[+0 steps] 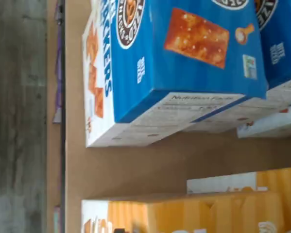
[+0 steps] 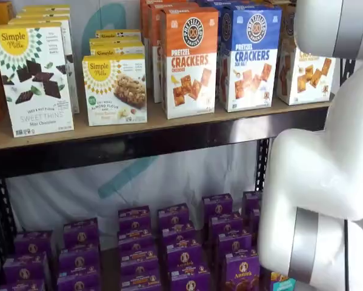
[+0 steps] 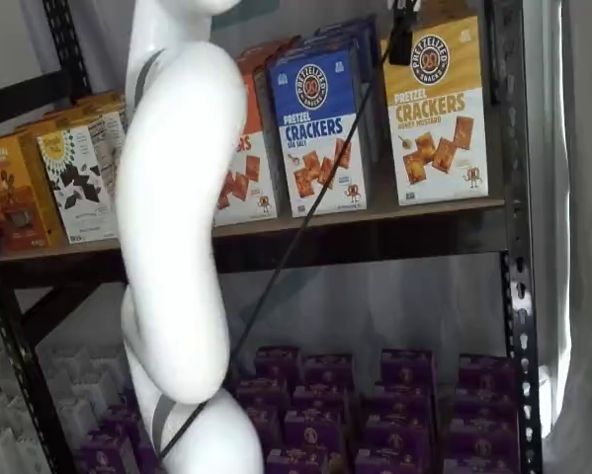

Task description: Retrieve the yellow and white box located on the top shelf, the sixth one from the left

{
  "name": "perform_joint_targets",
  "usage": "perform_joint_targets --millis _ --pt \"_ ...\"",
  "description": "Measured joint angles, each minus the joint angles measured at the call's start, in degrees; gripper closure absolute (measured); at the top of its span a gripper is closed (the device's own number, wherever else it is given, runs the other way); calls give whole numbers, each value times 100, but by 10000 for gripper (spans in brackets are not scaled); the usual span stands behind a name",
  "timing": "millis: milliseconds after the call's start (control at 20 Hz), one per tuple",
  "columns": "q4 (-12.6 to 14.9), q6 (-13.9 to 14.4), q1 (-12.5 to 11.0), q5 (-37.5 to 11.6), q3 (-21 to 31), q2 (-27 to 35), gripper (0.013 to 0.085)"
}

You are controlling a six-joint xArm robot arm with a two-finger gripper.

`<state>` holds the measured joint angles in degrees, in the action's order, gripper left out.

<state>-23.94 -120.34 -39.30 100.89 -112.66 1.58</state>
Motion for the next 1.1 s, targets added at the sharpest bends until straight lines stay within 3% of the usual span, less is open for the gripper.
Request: perform_joint_targets --millis 200,650,1100 --pt "303 48 119 298 -378 229 130" --pt "778 166 395 639 -660 358 130" --pt "1106 111 487 660 -475 165 130"
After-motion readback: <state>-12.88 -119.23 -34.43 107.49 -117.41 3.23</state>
